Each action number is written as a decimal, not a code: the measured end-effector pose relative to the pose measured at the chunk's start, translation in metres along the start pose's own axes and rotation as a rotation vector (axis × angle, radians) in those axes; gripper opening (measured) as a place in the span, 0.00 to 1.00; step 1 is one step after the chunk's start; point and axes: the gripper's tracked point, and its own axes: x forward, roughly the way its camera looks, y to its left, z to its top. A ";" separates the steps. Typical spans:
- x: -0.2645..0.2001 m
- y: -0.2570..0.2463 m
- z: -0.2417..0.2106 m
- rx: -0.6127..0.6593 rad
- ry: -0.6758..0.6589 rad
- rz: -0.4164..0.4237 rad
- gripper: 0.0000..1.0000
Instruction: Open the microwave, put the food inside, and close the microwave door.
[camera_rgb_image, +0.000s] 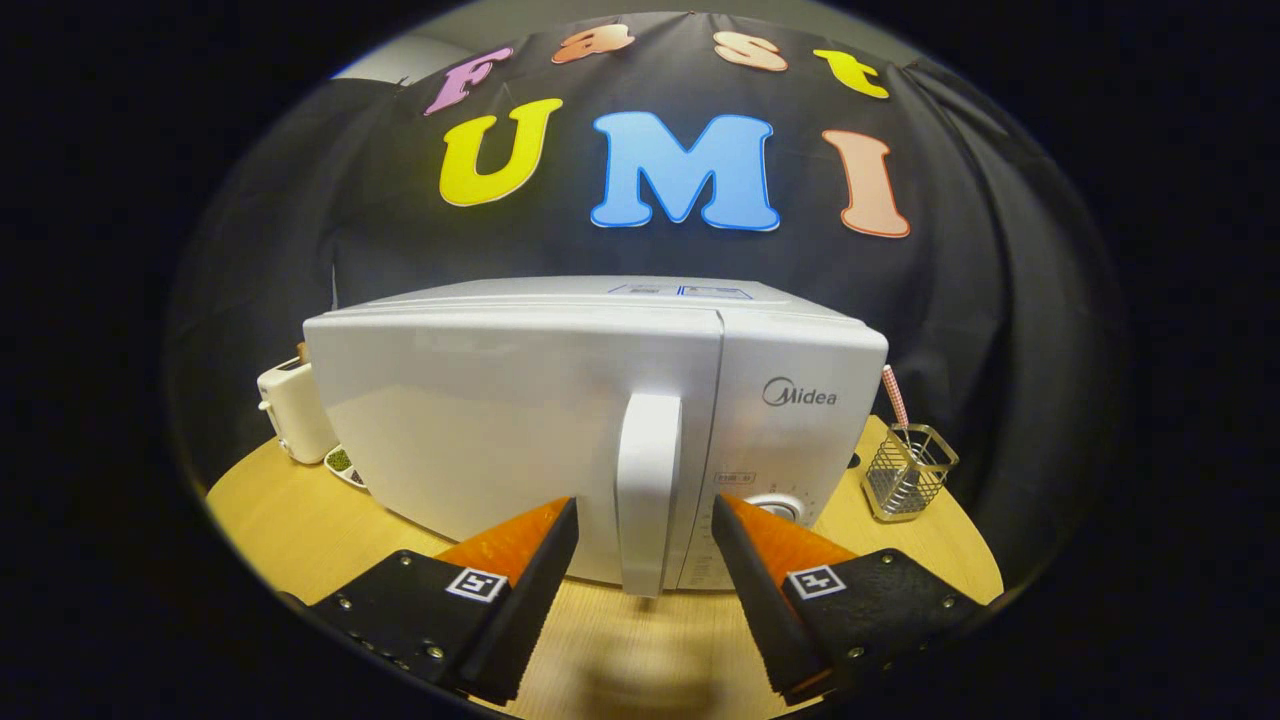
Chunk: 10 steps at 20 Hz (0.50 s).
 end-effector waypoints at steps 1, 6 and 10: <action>0.002 -0.002 -0.002 0.002 0.007 -0.013 0.75; 0.006 0.000 -0.005 0.057 0.030 -0.015 0.45; 0.007 0.004 -0.005 0.021 0.038 -0.039 0.29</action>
